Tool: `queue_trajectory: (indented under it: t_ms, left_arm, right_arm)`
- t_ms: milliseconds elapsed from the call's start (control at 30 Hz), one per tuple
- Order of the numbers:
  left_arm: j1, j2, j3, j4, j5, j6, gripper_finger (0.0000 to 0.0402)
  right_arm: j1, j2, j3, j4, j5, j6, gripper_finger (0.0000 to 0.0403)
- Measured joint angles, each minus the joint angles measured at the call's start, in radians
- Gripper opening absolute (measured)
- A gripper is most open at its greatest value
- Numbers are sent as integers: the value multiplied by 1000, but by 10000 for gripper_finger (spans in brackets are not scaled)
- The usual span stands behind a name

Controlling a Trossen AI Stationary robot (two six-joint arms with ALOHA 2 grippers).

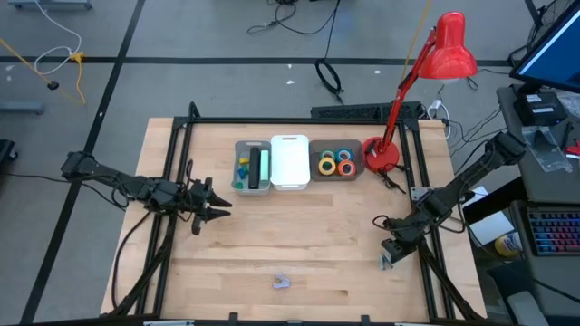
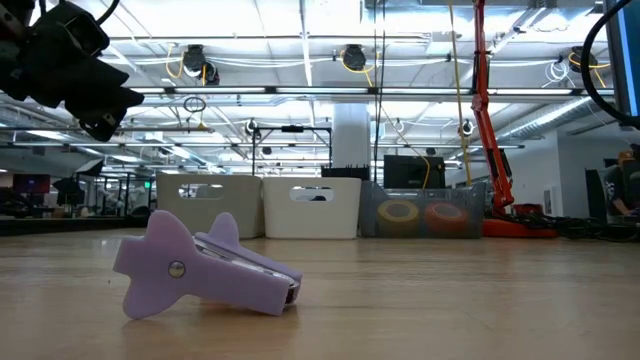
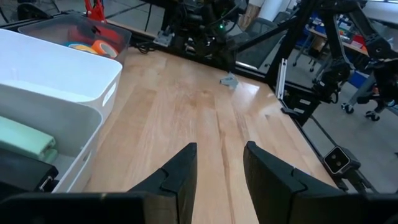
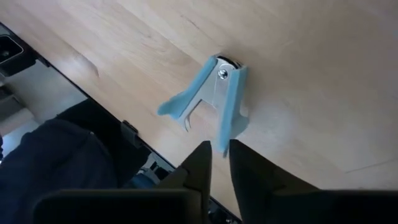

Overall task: Pick and place Stapler, Stapler remover, tape
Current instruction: Put the light blue staple remover into the white bin

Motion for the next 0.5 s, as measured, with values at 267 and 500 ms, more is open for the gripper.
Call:
queue_trajectory:
  t_ms: [267, 500]
  left_arm:
    - [0, 0, 0, -1, 0, 12, 131]
    - [0, 0, 0, -2, 1, 19, 131]
  right_arm:
    - [0, 0, 0, 0, 0, 0, 30]
    - [0, 0, 0, -11, 1, 0, 28]
